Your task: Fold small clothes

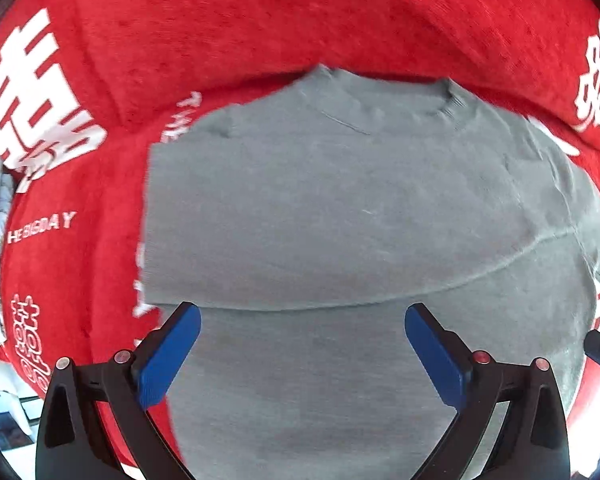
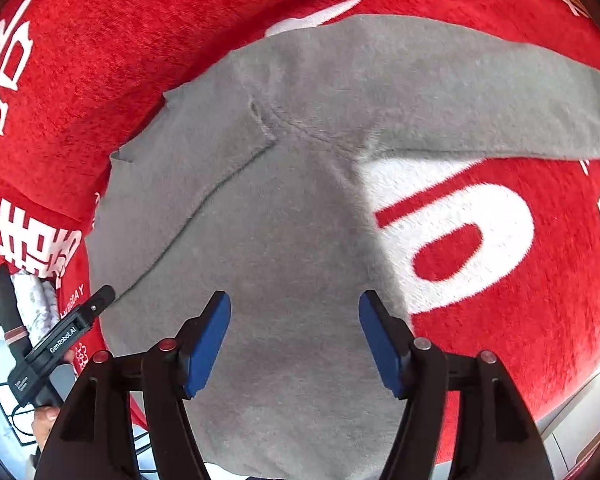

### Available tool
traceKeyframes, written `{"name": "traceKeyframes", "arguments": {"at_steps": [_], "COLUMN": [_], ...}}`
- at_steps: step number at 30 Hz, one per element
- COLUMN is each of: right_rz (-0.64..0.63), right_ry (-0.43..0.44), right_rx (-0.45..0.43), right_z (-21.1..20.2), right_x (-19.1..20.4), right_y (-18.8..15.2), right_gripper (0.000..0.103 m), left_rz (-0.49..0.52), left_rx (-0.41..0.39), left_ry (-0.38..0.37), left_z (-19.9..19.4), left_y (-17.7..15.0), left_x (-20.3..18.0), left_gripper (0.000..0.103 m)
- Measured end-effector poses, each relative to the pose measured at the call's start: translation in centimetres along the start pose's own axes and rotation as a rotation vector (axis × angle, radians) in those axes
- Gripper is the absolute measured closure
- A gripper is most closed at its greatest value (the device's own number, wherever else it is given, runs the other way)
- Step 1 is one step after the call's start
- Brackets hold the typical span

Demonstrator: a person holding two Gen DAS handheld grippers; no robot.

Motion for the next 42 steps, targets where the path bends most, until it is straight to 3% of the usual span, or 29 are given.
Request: {"name": "traceKeyframes", "arguments": {"at_steps": [12,20,24,31,42], "right_rz": [0.198,0.413,0.521,0.589,0.765], "right_ry": [0.093,0.135,0.214,0.205,0.33], "right_rx": [-0.081,-0.252,-0.293,-0.376,-0.452], "right_z": [-3.2,-7.0,-7.9,-9.2,-8.8], "right_x": [-7.9,-15.9,-19.2,-22.4,-26.7], "right_y": [0.9,1.8,2.4,4.2,6.1], "right_gripper": [0.032,0.028,0.028,0.028,0.025], "left_rz": [0.116,0.172,0.199,0.223,0.241], "left_rx": [0.075,0.1,0.102,0.109,0.11], "left_ry": [-0.043,-0.072,-0.08,-0.093,-0.081], "left_z": [0.5,0.4,0.1,-0.7,-1.1], "left_y": [-0.6,-1.4,-1.8,-2.4,-2.2], "left_x": [-7.3,-11.5,-13.5,-16.9,-21.5], "left_gripper": [0.001,0.001,0.001,0.001,0.001]}}
Point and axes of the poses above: each gripper's, at about its wrist camera, not at the fingertips, and z roughly the way its jaws point, x to its left, y to its top, the point moved 1 cm from there along z, roughly the way its jaws point, and after that the axes turned 5 degrees about y, right-handed, at the moved point
